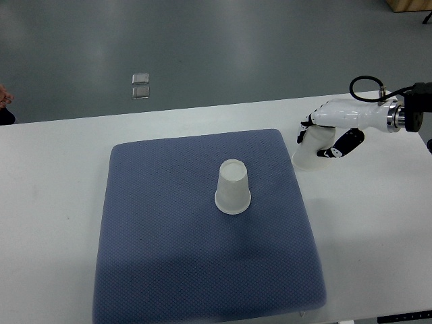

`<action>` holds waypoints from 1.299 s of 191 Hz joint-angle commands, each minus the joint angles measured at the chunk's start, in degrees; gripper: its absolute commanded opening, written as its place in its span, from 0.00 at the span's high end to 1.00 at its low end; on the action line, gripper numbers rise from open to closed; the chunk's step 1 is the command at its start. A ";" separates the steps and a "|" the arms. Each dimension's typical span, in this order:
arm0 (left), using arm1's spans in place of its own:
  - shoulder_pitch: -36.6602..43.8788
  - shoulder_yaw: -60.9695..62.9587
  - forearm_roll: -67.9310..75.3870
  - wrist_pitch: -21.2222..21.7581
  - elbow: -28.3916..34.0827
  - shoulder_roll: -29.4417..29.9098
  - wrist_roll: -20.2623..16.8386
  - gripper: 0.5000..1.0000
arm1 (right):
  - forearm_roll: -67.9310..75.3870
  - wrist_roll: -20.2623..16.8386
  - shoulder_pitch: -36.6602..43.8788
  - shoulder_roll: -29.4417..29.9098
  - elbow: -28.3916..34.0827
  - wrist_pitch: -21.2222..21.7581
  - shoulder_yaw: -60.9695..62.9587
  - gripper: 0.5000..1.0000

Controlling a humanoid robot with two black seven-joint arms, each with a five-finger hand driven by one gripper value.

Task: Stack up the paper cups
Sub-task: 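Lift the cup with the right hand and carry it over the upside-down cup, then lower the held cup down onto the upside-down cup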

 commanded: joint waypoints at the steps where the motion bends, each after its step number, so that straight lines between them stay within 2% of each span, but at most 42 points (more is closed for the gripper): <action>1: -0.07 0.00 0.00 -0.03 0.00 0.00 -0.01 0.00 | 0.29 0.00 2.35 -0.08 1.69 1.12 -0.05 0.75; 34: 0.02 0.00 0.00 0.06 0.00 0.00 -0.01 0.00 | 0.55 -0.18 5.07 0.00 6.79 4.28 0.04 0.75; 96: 0.02 0.00 0.00 -0.03 0.00 0.00 -0.01 0.00 | 1.69 0.43 14.04 5.63 7.23 10.61 0.30 0.75; 136: -0.07 0.00 0.00 -0.03 0.00 0.00 -0.01 0.00 | 4.59 0.52 15.71 8.53 7.93 13.51 0.65 0.75; 191: 0.02 0.00 0.00 -0.03 0.00 0.00 -0.01 0.00 | 5.21 0.35 15.27 12.22 8.20 13.86 0.56 0.75; 248: -0.07 0.00 0.00 -0.03 0.00 0.00 -0.01 0.00 | 5.12 0.26 13.87 12.40 8.11 13.86 0.56 0.74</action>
